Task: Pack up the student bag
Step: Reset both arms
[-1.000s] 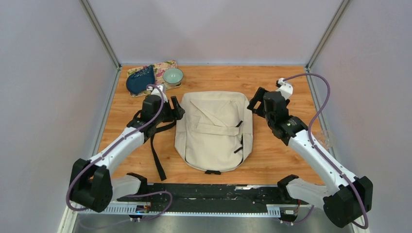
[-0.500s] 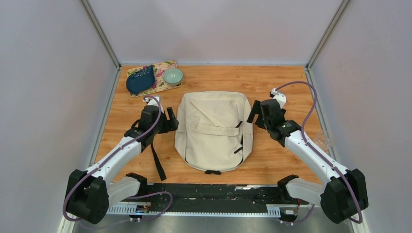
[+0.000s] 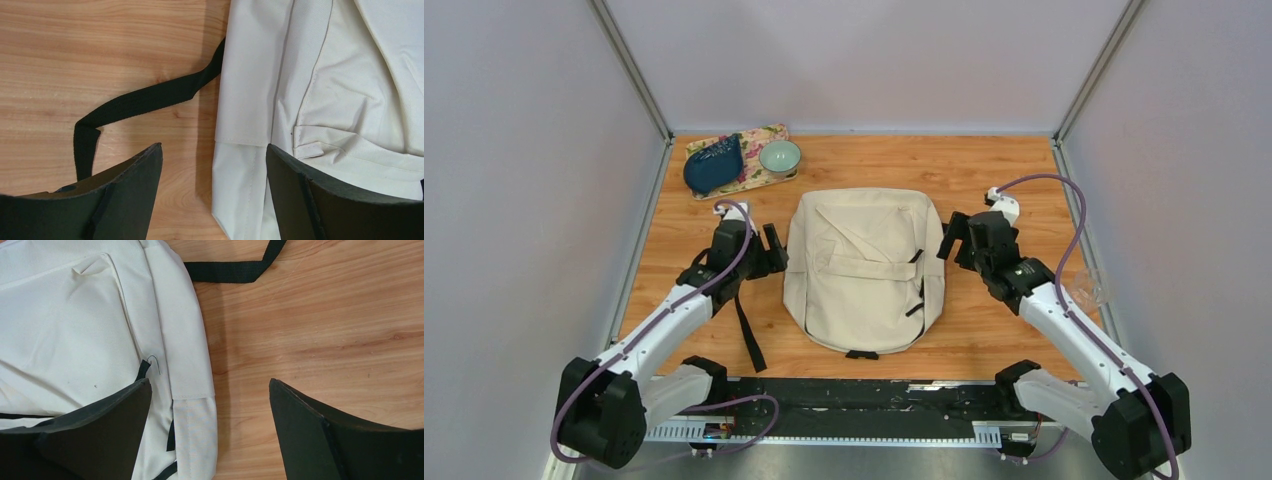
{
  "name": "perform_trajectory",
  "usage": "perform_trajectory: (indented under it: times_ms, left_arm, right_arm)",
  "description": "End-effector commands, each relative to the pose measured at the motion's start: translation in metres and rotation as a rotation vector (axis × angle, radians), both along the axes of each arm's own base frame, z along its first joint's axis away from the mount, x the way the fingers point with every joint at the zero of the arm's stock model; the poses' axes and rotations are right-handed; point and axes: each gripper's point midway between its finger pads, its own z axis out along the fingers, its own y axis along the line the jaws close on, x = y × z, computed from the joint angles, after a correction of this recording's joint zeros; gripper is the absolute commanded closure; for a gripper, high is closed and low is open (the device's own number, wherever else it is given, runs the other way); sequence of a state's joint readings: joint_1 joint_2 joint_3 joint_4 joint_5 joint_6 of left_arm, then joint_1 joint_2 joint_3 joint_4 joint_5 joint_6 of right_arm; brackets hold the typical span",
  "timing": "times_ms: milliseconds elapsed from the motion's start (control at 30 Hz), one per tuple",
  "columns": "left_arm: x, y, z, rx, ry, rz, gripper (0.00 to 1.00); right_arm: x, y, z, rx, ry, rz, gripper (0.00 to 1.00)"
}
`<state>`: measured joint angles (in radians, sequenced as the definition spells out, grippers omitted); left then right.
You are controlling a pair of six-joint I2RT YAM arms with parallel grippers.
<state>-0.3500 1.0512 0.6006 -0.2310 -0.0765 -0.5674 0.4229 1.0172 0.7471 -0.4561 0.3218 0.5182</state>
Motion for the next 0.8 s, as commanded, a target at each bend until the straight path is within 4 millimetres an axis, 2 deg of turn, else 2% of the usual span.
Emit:
perform_trajectory:
  times_ms: [0, 200, 467, 767]
  left_arm:
    - [0.002, 0.011, 0.019, 0.017, -0.035, 0.053, 0.17]
    - [0.000, 0.022, 0.023, 0.047, -0.062, 0.096, 0.16]
    - [0.006, 0.020, 0.024, 0.044, -0.071, 0.098, 0.16]
    - [0.005, 0.025, 0.009, 0.082, -0.045, 0.100, 0.16]
  right_arm:
    - [0.007, -0.002, 0.015, 0.009, -0.045, -0.018, 0.09]
    - [0.010, 0.003, 0.014, 0.044, -0.028, -0.043, 0.08]
    - [0.013, 0.000, 0.013, -0.004, -0.037, -0.019, 0.08]
    - [0.017, -0.014, 0.002, -0.042, -0.066, -0.075, 0.08]
